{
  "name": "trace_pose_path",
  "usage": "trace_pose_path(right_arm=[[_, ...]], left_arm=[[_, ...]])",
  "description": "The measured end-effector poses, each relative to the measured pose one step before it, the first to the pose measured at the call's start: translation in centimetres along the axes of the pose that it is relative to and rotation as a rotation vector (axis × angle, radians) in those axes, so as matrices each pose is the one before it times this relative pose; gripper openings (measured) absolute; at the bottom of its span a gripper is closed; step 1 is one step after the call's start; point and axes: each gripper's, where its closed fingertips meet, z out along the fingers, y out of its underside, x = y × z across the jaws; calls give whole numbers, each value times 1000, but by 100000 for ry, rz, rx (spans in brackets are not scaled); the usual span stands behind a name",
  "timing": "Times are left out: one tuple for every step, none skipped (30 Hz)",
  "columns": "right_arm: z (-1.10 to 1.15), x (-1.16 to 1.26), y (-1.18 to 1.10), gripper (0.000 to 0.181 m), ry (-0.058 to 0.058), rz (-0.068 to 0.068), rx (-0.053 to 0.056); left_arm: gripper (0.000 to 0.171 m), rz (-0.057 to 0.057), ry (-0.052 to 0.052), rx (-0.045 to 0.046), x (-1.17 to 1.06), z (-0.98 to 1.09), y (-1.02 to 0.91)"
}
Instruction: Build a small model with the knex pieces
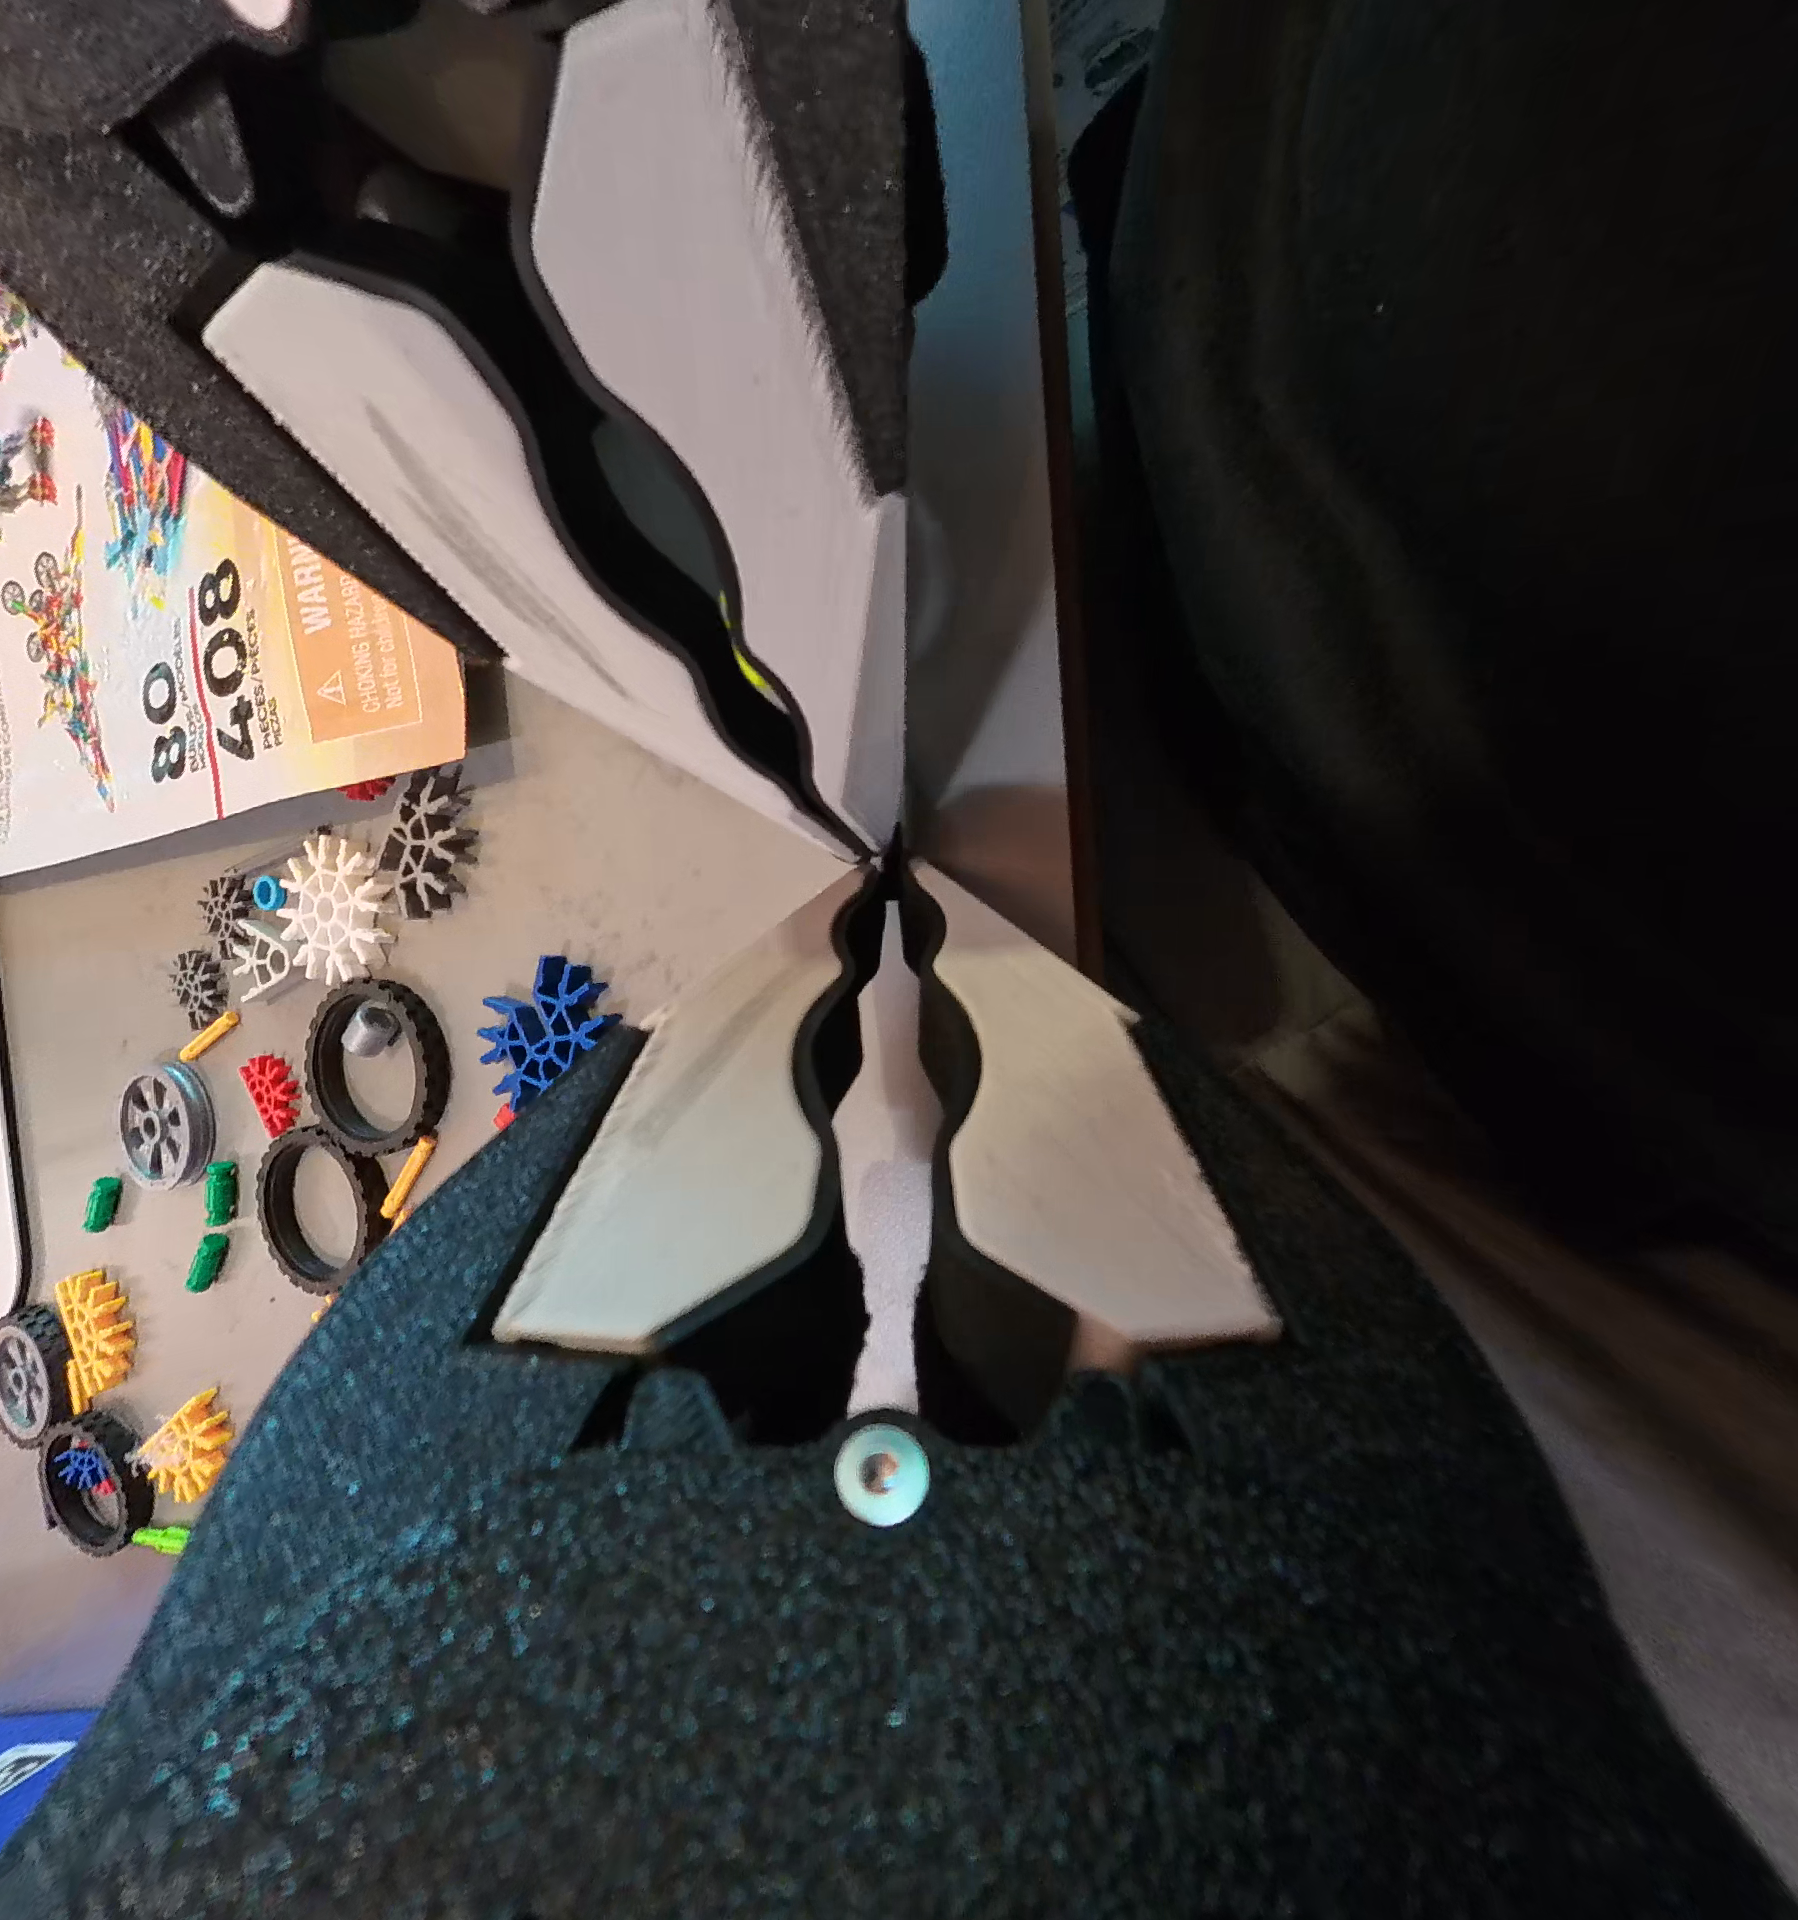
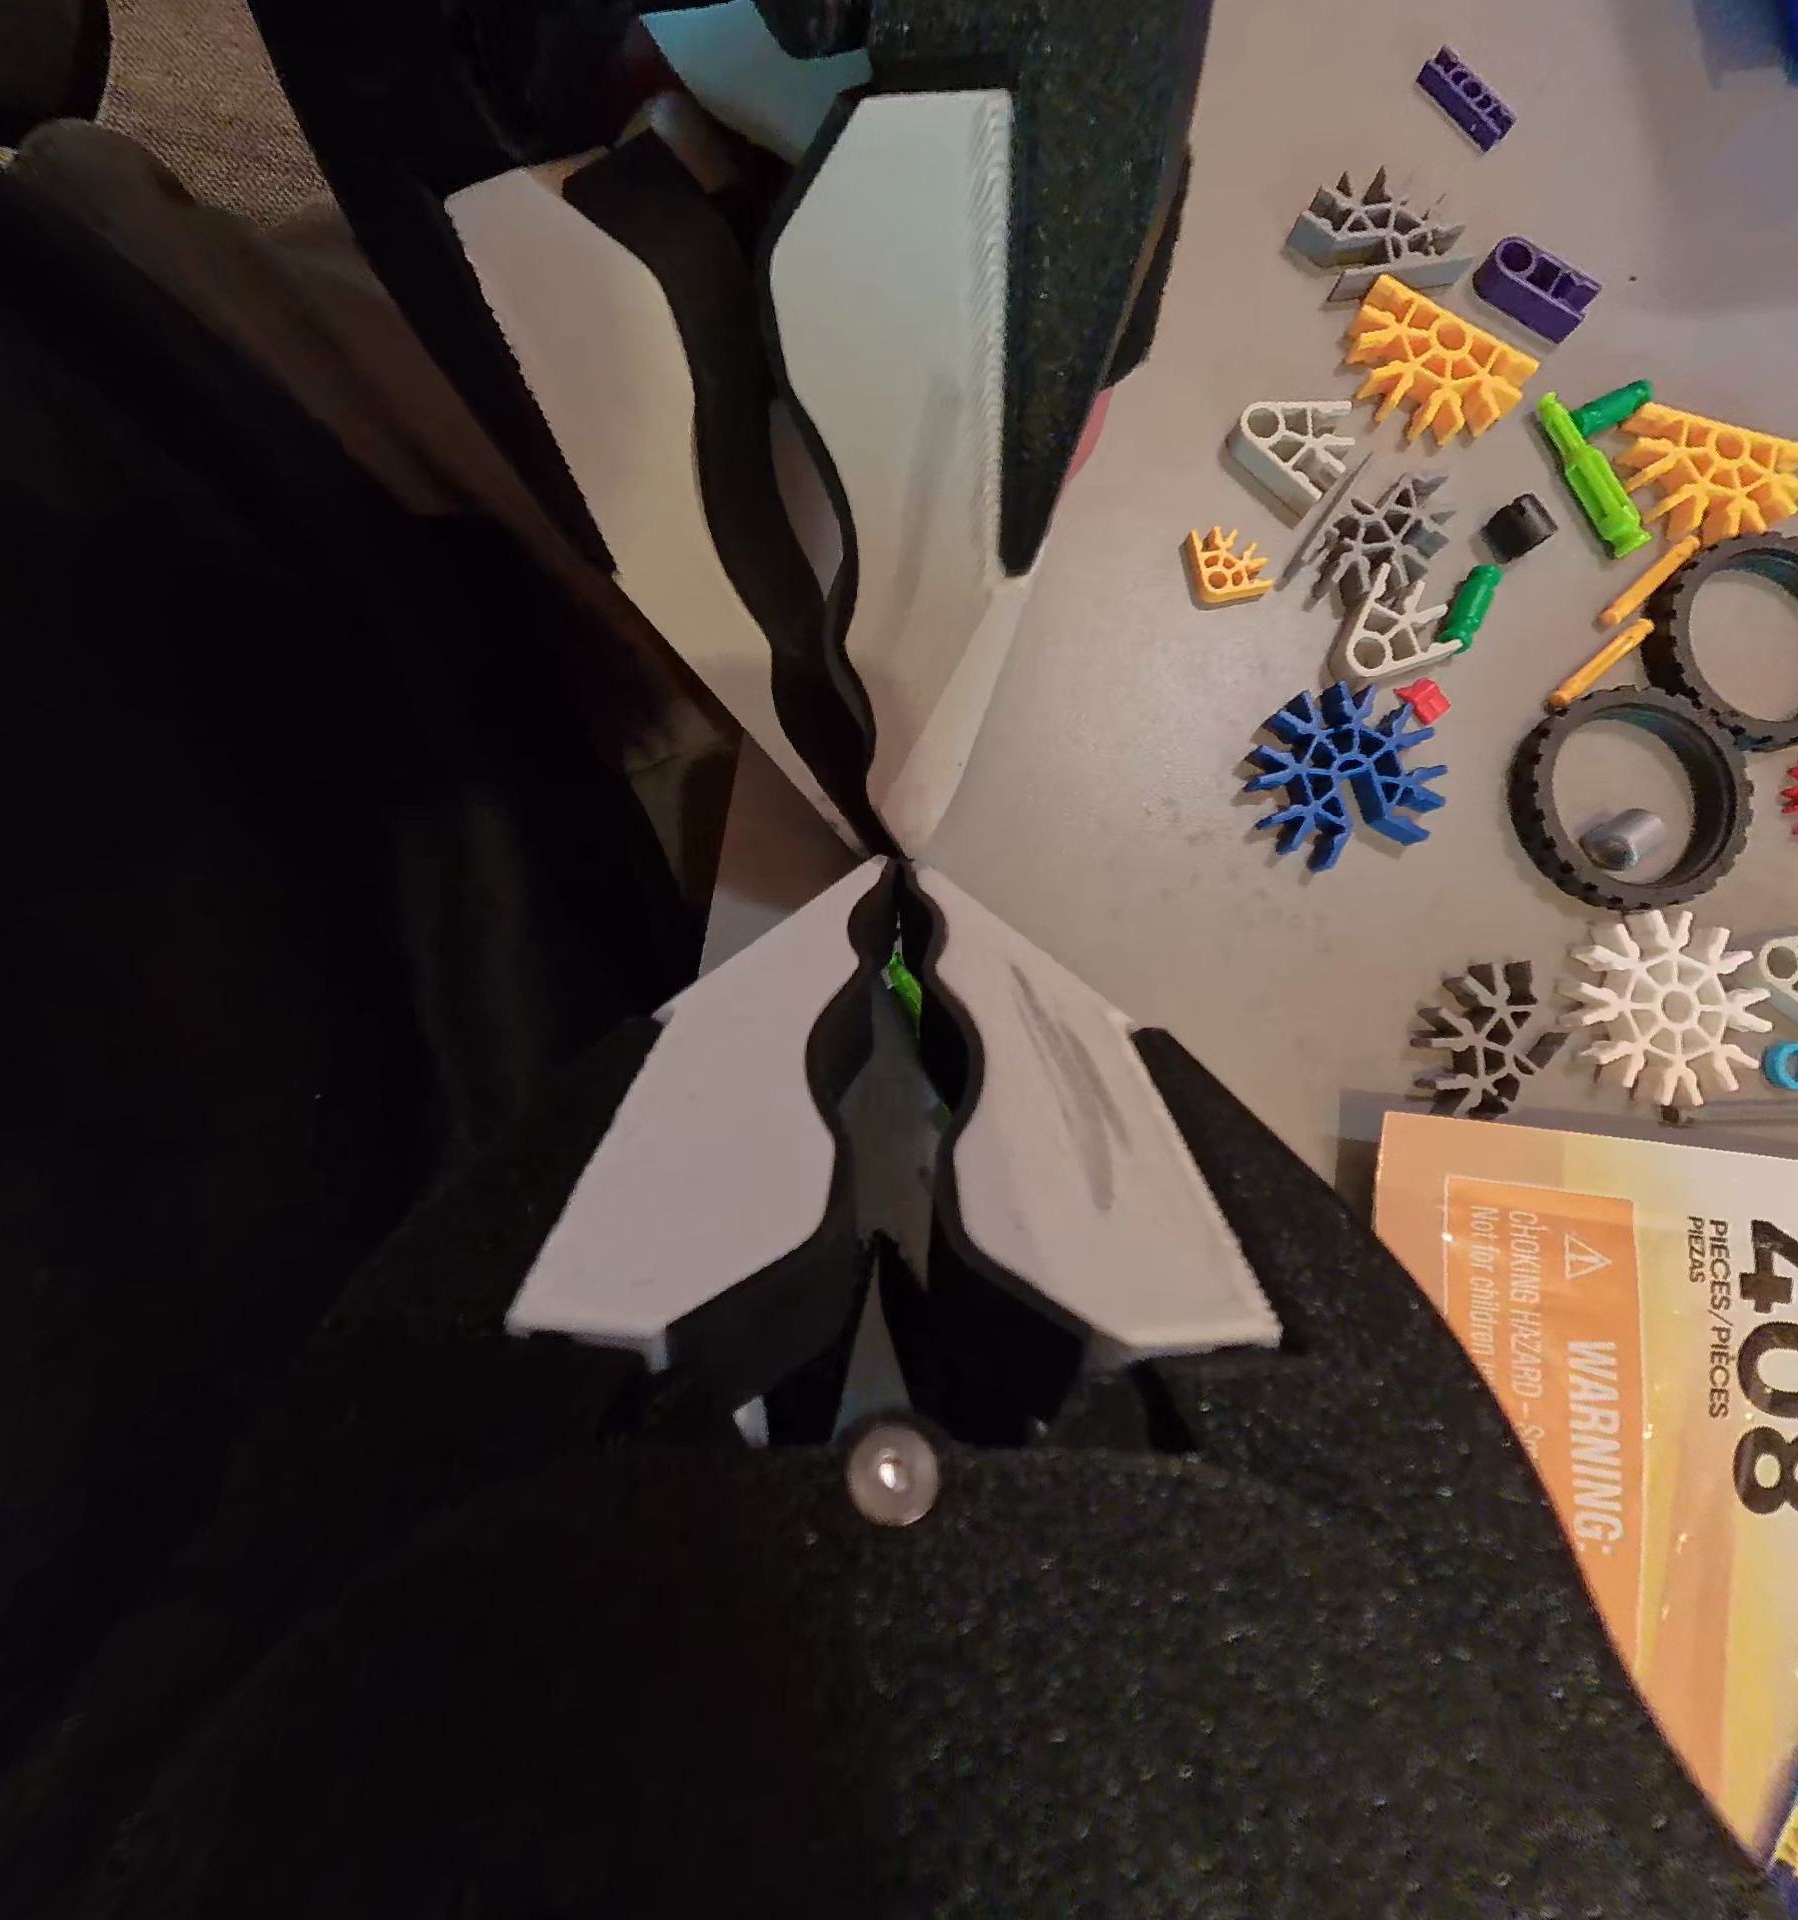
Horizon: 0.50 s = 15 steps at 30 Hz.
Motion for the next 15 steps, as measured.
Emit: trace_pose_path(right_arm=[[9, -12, 17, 0, -70, -37, 370], [13, -2, 31, 0, 133, -80, 274], [1, -7, 19, 0, 375, -448, 83], [8, 1, 18, 0, 499, -517, 209], [10, -9, 16, 0, 563, -458, 148], [4, -2, 18, 0, 730, -681, -434], [29, 13, 33, 0, 803, -931, -822], [24, -1, 58, 0, 413, -1175, -570], [10, -5, 6, 0, 183, -893, -8], [-3, -6, 23, 0, 264, -711, -59], [6, -2, -1, 0, 586, -1037, 252], [6, 0, 8, 0, 676, -680, 1033], [16, 4, -2, 0, 813, -583, 1170], [4, 8, -2, 0, 1289, -1123, 315], [7, -1, 1, 0, 1423, -1253, 180]], left_arm=[[1, 127, 6, -129, 4, 5, 6], [1, 105, 49, -165, 13, -3, -2], [1, 112, 48, -159, 4, 3, -6], [1, 0, 35, -261, 1, 1, 6], [1, -136, 19, -339, 1, 12, -5], [1, -69, -19, -393, 12, 0, -1], [0, 128, -68, -475, 4, 8, -2], [0, -36, -8, -664, 11, 7, 11], [0, 196, -274, -882, -12, 0, 0], [0, 435, -489, -988, -10, 3, -4], [0, -49, -293, -966, -2, -1, -1], [0, -17, -352, -854, -8, 4, 7], [0, -435, -264, -747, -3, 7, -16], [0, -160, -317, -817, -1, 10, -1], [0, 281, -366, -991, 3, -4, 9]])
